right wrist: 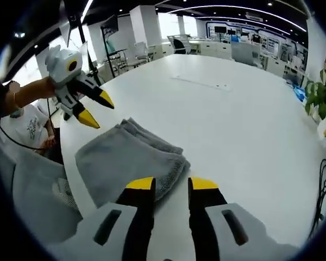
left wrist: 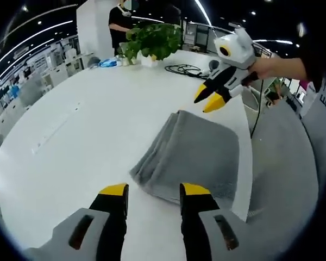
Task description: Fold the towel on the table until its edges align and the towel forms a compact rectangular stack.
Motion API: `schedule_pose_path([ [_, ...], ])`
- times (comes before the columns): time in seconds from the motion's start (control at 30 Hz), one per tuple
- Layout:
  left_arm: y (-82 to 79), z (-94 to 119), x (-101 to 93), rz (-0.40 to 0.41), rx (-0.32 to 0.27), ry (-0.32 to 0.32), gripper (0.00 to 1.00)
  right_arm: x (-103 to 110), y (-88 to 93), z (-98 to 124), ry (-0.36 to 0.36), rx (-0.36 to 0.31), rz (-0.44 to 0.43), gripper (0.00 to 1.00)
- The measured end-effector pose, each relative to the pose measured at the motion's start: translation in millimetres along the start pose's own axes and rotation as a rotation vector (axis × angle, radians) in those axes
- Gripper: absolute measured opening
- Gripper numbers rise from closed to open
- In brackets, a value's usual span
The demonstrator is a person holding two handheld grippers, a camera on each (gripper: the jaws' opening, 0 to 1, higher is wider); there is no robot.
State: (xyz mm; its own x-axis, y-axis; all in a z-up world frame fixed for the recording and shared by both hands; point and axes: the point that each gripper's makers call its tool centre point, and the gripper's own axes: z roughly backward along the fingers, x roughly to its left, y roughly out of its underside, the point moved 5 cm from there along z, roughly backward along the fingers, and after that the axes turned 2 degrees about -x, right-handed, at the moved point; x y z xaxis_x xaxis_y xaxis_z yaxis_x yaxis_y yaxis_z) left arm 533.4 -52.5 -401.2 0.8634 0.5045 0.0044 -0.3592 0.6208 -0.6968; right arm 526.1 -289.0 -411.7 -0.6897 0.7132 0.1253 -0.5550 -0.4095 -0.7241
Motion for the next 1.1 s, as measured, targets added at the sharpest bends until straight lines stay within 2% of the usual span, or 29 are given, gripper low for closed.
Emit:
schedule_pose_path([
  [0.13, 1.5, 1, -8.8, 0.010, -0.013, 0.013, 0.50, 5, -1.3, 3, -0.013, 0.001, 0.026, 0.34],
  [0.3, 6.1, 3, -22.9, 0.003, -0.016, 0.000, 0.63, 9, 0.3, 7, -0.038, -0.007, 0.091, 0.41],
  [0.33, 7.1, 3, -28.8, 0.002, -0.013, 0.009, 0.64, 14, -0.7, 9, -0.051, -0.023, 0.105, 0.42],
  [0.4, 9.5, 2, -27.5, 0.003, -0.013, 0.016, 0.64, 20, -1.4, 11, -0.081, -0.045, 0.100, 0.45],
  [0.5, 13.3, 3, -42.7, 0.003, -0.018, 0.027, 0.65, 27, 1.8, 13, -0.100, -0.049, 0.120, 0.48],
  [0.7, 16.2, 4, -59.6, 0.002, -0.038, 0.054, 0.67, 34, 13.2, 15, -0.122, -0.015, 0.172, 0.52],
  [0.97, 21.6, 4, -73.9, 0.004, -0.037, 0.067, 0.67, 44, 26.4, 15, -0.154, -0.004, 0.162, 0.52],
  [1.1, 28.5, 2, -80.0, -0.005, -0.019, 0.074, 0.66, 51, 33.6, 16, -0.159, 0.004, 0.159, 0.52],
])
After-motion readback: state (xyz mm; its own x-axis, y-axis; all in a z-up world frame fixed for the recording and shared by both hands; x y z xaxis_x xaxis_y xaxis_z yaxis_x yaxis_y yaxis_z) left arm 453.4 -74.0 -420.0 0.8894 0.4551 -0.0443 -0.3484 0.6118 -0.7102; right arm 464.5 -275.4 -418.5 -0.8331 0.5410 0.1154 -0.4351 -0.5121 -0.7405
